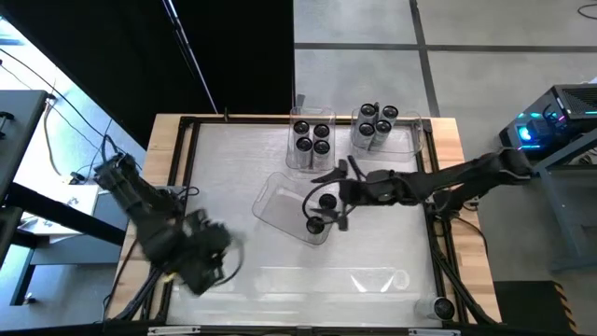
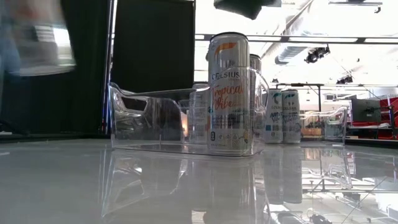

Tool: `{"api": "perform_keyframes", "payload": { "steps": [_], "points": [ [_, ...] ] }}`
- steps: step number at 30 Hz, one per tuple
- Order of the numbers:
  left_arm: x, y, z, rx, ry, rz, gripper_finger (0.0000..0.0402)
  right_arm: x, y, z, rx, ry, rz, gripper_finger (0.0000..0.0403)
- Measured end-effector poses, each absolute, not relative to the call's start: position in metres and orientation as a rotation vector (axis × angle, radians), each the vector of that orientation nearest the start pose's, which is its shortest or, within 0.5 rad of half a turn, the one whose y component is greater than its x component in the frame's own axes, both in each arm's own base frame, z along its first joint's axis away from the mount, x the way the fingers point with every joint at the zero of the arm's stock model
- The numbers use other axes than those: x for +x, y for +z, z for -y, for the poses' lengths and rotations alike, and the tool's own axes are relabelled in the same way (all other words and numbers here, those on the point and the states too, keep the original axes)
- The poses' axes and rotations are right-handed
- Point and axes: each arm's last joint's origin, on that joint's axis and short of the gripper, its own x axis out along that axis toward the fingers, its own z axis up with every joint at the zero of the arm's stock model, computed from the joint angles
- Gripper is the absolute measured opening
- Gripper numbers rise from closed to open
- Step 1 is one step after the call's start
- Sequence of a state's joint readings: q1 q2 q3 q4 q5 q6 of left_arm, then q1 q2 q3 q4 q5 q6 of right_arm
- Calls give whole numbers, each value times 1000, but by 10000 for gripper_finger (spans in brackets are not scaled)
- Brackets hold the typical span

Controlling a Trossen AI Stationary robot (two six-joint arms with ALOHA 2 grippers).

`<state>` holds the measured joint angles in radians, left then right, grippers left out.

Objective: Sort soda cans
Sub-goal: Put the white-yellow can into the bottom transparent bin

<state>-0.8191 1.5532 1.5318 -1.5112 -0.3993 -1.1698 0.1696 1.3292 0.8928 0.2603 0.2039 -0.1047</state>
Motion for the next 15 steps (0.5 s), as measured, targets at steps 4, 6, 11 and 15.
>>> {"api": "perform_keyframes", "payload": {
  "steps": [4, 6, 11, 15],
  "points": [
    [223, 335, 146, 23, 386, -1217, 244, 273, 297, -41, -53, -35, -304, 355],
    [238, 336, 121, 83, 383, -1234, 244, 263, 294, -40, -10, -41, -394, 355],
    [271, 342, 58, 107, 313, -1210, 244, 242, 288, -39, 68, -60, -565, 355],
    [289, 345, 19, 86, 223, -1154, 244, 235, 287, -44, 95, -51, -599, 355]
  ]
}}
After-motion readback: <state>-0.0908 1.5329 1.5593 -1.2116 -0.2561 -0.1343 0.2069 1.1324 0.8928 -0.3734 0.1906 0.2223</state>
